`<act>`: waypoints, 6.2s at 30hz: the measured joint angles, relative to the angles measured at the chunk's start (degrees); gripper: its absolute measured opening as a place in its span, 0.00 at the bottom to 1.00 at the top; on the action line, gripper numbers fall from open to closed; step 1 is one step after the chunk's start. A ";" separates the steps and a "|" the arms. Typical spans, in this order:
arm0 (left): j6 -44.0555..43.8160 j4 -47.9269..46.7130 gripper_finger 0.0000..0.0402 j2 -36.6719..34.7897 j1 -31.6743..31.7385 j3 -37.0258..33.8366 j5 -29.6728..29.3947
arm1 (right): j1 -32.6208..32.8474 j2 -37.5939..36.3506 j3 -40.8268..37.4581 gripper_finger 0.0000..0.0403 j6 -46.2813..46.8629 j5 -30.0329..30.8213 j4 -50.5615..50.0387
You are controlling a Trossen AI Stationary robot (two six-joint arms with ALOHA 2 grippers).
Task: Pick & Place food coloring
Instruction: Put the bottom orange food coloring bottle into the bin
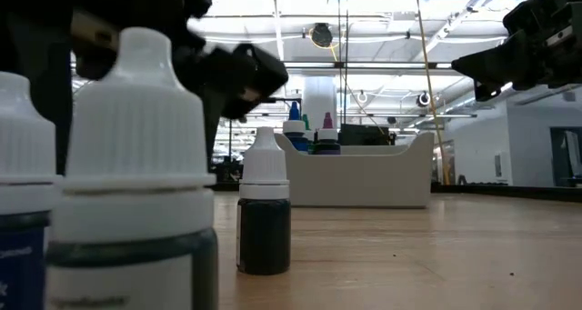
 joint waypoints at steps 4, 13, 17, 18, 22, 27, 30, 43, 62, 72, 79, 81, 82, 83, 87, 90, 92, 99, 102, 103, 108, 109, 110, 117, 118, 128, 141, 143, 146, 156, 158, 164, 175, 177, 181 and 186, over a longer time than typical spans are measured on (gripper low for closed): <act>-1.46 -2.13 0.54 -0.35 -0.02 1.77 -0.84 | -0.02 0.02 0.00 0.00 0.00 0.00 0.01; -1.29 -3.53 0.54 -0.35 0.00 2.36 -0.91 | -0.01 0.02 0.00 0.00 0.04 0.00 0.01; -1.28 -3.98 0.54 -0.35 0.00 2.36 -0.91 | 0.00 0.02 0.02 0.00 0.00 0.00 0.02; -1.28 -3.95 0.54 -0.35 0.00 2.36 -0.91 | 0.00 0.02 0.00 0.00 0.00 0.01 0.02; -1.24 -3.86 0.53 -0.32 0.00 2.36 -0.91 | -0.02 0.02 0.02 0.00 0.00 0.02 0.02; -1.12 -3.12 0.41 -0.32 0.00 2.32 -0.91 | -0.01 0.02 0.01 0.00 0.05 0.02 0.02; -1.36 -2.47 0.32 -0.31 0.00 2.32 -0.91 | 0.00 0.02 0.00 0.00 0.07 0.00 0.02; -0.23 -2.82 0.03 -0.30 0.00 2.34 -0.80 | 0.00 0.02 0.01 0.00 0.00 0.00 0.02; 2.24 -5.23 0.21 -0.13 0.00 4.84 -5.84 | 0.00 0.02 0.02 0.00 -0.02 0.02 0.02; 3.12 -19.47 0.50 -0.30 -0.04 14.30 -7.26 | -0.01 0.02 0.00 0.00 -0.02 0.01 0.02; 3.26 -21.85 0.58 -0.30 0.00 10.75 -8.28 | 0.00 0.02 0.00 0.00 -0.26 0.00 0.02; 3.29 -21.94 0.58 -0.30 0.12 9.63 -8.72 | 0.00 0.02 0.00 0.00 -0.25 0.01 0.02; 3.28 -21.89 0.58 -0.30 0.20 9.14 -8.85 | -0.02 0.02 0.01 0.00 -0.26 0.00 0.02; 3.31 -21.67 0.58 -0.30 0.31 8.56 -8.87 | 0.00 0.02 0.02 0.00 -0.26 0.02 0.02; 3.28 -21.50 0.58 -0.30 0.84 6.49 -8.97 | -0.01 0.02 0.02 0.00 -0.26 0.02 0.02; 3.28 -21.14 0.58 -0.30 1.20 5.91 -8.99 | 0.00 0.02 0.00 0.00 -0.26 0.02 0.02; 3.25 -21.03 0.58 -0.30 1.33 5.90 -8.99 | 0.00 0.02 0.01 0.00 -0.26 0.02 0.02; 3.57 -20.70 0.46 -0.30 1.57 5.90 -8.93 | 0.00 0.04 0.01 0.00 -0.26 0.01 0.02; 3.68 -20.70 0.37 -0.30 1.60 5.88 -8.77 | -0.02 0.02 0.02 0.00 -0.26 0.02 0.02; 3.68 -20.71 0.35 -0.30 1.60 5.88 -8.77 | -0.01 0.03 0.02 0.00 -0.26 0.00 0.02; 3.65 -20.72 0.24 -0.30 1.60 5.88 -8.77 | 0.00 0.04 0.02 0.00 -0.26 0.02 0.02; 3.70 -20.74 0.23 -0.30 1.60 5.88 -8.80 | -0.01 0.02 0.01 0.00 -0.26 0.02 0.02; 3.70 -20.72 0.21 -0.30 1.60 5.88 -8.80 | 0.00 0.02 0.01 0.00 -0.26 0.01 0.02; 5.18 -23.04 0.12 -0.23 1.18 6.83 -11.78 | 0.00 0.02 0.02 0.00 -0.24 0.00 0.02; 5.14 -23.79 0.12 -0.19 1.18 7.45 -12.03 | 0.00 0.02 0.02 0.00 -0.26 0.00 0.02; 6.16 -37.72 0.14 -0.19 1.18 18.17 -13.35 | -0.01 0.02 0.02 0.00 -0.26 0.01 0.02; 4.43 -41.02 0.12 -17.14 5.72 19.25 -14.93 | 0.00 0.04 0.02 0.00 -0.33 0.00 0.02; 2.87 -40.24 0.12 -21.15 6.88 17.82 -14.96 | 0.00 0.04 0.01 0.00 -0.46 0.00 0.02; -1.24 -40.46 0.12 -26.47 9.29 14.72 -12.76 | -0.01 0.04 0.01 0.00 -0.46 0.00 0.02; -5.98 -28.26 0.13 -47.67 13.73 -7.92 -11.26 | -0.02 0.04 0.00 0.00 -0.34 0.00 0.01; -6.76 -24.55 0.12 -52.09 13.90 -12.92 -11.42 | 0.00 0.04 0.01 0.00 -0.30 0.00 0.02; -12.09 -16.62 0.12 -62.90 14.75 -26.55 -13.37 | -0.02 0.04 0.02 0.00 -0.24 0.00 0.02; -16.37 -0.16 0.12 -70.07 14.69 -47.08 -13.11 | 0.00 0.04 0.00 0.00 0.20 0.00 0.02; -16.89 2.76 0.12 -69.97 14.67 -48.97 -12.71 | 0.00 0.07 -0.02 0.00 0.20 0.00 0.00; -17.68 5.42 0.12 -69.48 14.67 -50.03 -12.42 | -0.01 0.07 -0.02 0.00 0.20 0.00 0.00; -18.06 7.67 0.13 -69.50 14.67 -49.81 -12.44 | 0.00 0.07 -0.02 0.00 0.22 0.00 0.00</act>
